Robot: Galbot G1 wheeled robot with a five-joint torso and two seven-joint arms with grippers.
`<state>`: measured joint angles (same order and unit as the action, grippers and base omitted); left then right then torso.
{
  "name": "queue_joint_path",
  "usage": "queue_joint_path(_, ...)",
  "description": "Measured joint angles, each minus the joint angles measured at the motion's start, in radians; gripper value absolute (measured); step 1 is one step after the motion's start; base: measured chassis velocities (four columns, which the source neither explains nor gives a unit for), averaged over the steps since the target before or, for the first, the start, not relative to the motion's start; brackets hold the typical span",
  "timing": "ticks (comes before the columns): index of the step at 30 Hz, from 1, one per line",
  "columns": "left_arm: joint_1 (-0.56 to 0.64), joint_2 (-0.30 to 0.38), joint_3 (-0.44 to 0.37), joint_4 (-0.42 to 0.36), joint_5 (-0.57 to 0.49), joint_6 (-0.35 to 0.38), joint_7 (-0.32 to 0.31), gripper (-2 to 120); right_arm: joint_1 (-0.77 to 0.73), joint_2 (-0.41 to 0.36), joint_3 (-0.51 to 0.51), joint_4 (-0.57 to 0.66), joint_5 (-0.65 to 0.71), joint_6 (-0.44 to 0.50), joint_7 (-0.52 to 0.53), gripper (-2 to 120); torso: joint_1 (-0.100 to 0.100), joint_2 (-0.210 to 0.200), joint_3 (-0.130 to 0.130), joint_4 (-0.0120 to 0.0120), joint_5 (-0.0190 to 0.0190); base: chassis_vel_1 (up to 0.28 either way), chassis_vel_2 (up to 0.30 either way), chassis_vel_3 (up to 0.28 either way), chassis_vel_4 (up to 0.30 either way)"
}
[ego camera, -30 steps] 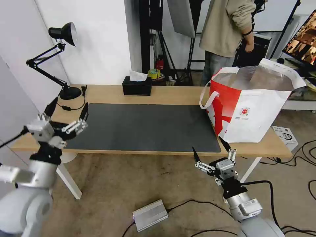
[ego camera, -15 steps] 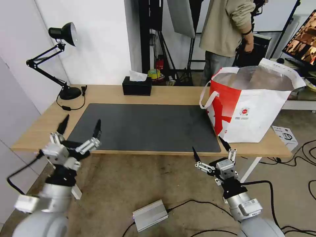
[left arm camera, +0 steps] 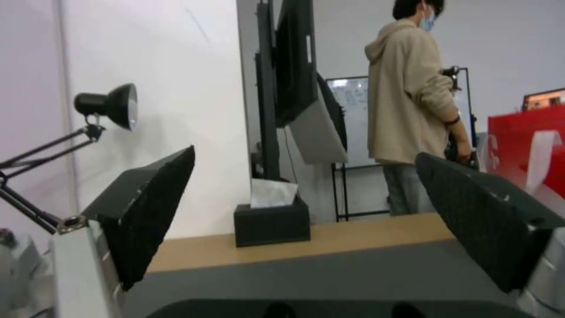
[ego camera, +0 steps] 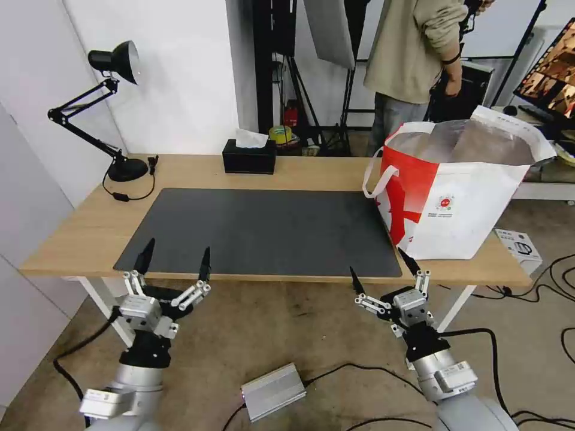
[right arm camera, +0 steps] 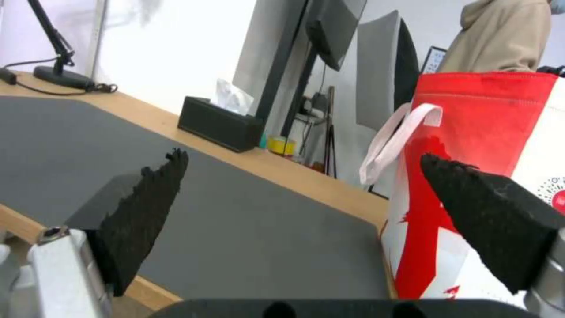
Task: Pick up the trash from the table and place it into the takeout bag.
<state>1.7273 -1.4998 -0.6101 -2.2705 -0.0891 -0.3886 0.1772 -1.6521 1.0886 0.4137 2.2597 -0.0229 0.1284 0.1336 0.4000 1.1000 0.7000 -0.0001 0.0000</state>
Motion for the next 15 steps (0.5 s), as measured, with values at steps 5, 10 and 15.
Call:
queue_joint_path(5,0.003,-0.015,0.018,0.026,0.025,-0.023,0.000,100,0.000,0.000,0.000,0.000,0.000,0.000,0.000,100,0.000,0.000,0.000,0.0001,0.0000,0.000,0.000,0.000,0.000)
queue_joint_path(10,0.001,-0.025,0.028,0.042,0.041,-0.036,0.001,100,0.000,0.000,0.000,0.000,0.000,0.000,0.000,100,0.000,0.000,0.000,0.0001,0.0000,0.000,0.000,0.000,0.000)
queue_joint_path(15,0.001,-0.032,0.030,0.060,0.055,-0.048,-0.001,100,0.000,0.000,0.000,0.000,0.000,0.000,0.000,100,0.000,0.000,0.000,0.0001,0.0000,0.000,0.000,0.000,0.000)
